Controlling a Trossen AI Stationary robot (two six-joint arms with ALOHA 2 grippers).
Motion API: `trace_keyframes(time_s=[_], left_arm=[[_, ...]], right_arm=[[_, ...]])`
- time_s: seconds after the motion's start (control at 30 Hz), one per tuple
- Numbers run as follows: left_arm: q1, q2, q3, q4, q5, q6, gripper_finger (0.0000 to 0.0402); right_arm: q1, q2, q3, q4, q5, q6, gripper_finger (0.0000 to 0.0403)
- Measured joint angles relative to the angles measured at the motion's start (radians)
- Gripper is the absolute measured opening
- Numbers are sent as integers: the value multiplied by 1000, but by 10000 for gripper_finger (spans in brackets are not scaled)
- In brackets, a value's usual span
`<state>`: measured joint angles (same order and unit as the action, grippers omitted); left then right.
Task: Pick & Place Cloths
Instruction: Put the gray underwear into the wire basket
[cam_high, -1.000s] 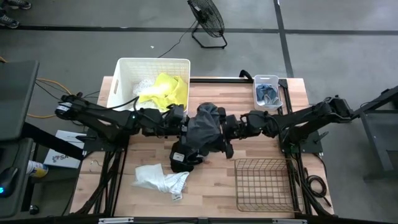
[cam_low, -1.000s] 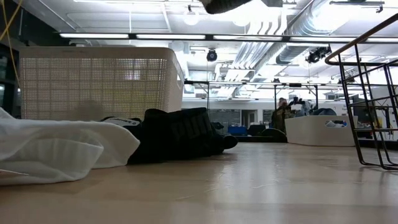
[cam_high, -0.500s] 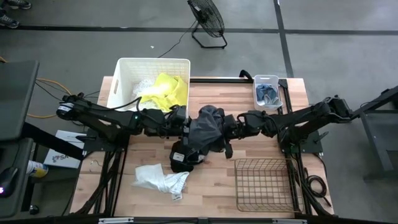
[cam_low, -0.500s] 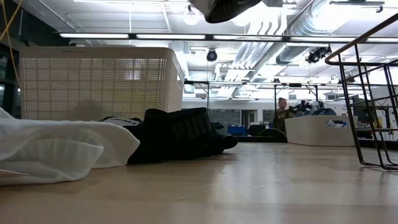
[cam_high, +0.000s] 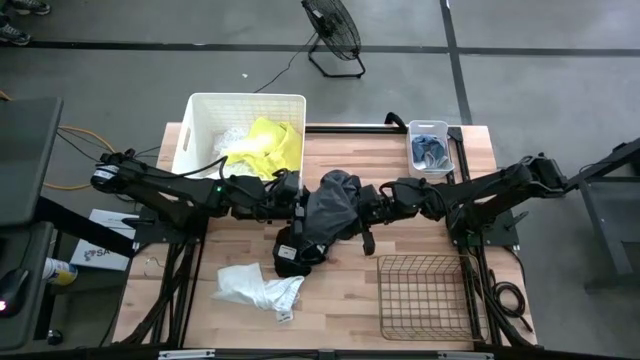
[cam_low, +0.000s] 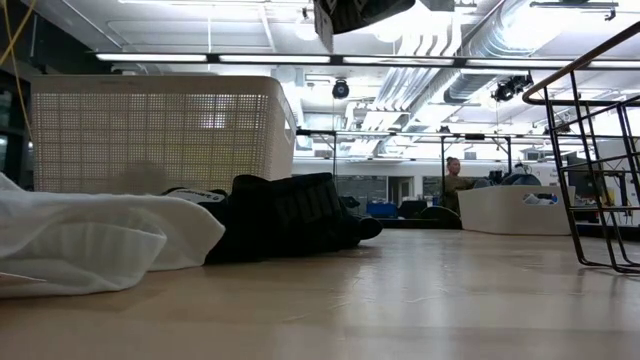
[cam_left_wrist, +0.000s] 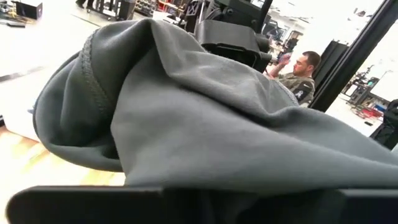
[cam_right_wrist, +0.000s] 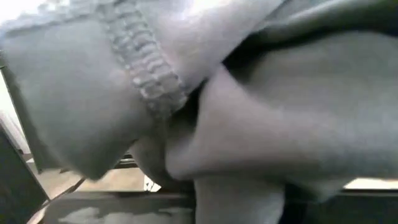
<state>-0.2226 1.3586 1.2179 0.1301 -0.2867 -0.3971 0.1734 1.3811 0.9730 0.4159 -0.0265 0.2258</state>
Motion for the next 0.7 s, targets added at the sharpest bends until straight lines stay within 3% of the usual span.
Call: trace_keyframes(time_s=[0.17, 0.5, 0.7], left_arm=[[0, 0, 0, -11, -4, 0, 137], [0, -29, 0, -36, 92, -1, 327], [0, -109, 0, -140, 87, -1, 366]], right_arm=[[0, -18, 0, -28, 0, 12, 17], [2, -58, 0, -115, 24, 43, 17], [3, -100, 0, -193, 70, 43, 17]])
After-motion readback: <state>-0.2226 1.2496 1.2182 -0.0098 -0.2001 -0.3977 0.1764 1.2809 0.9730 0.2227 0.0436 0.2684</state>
